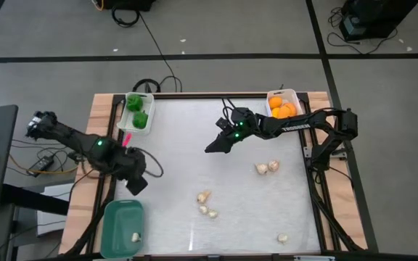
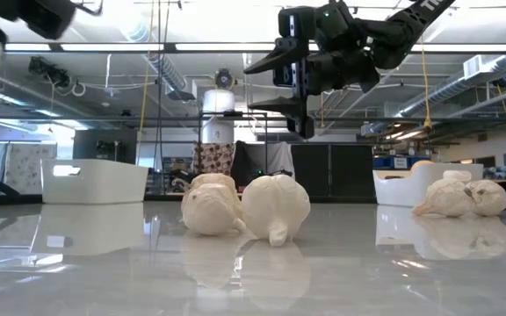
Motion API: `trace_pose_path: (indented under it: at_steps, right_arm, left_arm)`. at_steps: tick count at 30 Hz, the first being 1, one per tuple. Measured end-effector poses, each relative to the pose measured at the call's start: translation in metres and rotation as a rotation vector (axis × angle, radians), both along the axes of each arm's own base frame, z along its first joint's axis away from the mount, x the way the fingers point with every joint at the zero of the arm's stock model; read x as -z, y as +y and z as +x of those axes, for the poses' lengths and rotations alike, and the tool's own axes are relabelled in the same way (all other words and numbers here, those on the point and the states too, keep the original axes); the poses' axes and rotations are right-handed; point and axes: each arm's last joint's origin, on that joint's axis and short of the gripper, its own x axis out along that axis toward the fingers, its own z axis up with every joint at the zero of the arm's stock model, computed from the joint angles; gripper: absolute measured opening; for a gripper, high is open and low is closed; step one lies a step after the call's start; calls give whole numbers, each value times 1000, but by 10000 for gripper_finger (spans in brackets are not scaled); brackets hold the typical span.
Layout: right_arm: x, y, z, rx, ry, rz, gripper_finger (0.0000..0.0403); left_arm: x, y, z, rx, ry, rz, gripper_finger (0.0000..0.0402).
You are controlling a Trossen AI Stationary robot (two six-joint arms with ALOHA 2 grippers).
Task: Sort produce into baskets
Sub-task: Put the white garlic into the green bin
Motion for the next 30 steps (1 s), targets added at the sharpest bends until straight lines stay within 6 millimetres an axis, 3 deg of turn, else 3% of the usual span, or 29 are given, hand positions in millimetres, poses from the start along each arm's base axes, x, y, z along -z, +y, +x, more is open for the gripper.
trace_pose_path:
  at_steps: [11,20,25,30]
  right_arm:
    - [2,-15,-4,33,9,-26,236]
    - [2,-23,-7,36,-1,-43,236]
    - [2,-23,-7,35,-10,-80,236]
    - [2,-24,-7,54,-6,-93,236]
  left_arm:
    - [-7,-45,-6,-130,-94,-156,257]
    - [-12,-81,-24,-169,-66,-328,257]
    - [-4,-96,-31,-158,-12,-304,257]
    - [21,-112,-27,-141,20,-210,257]
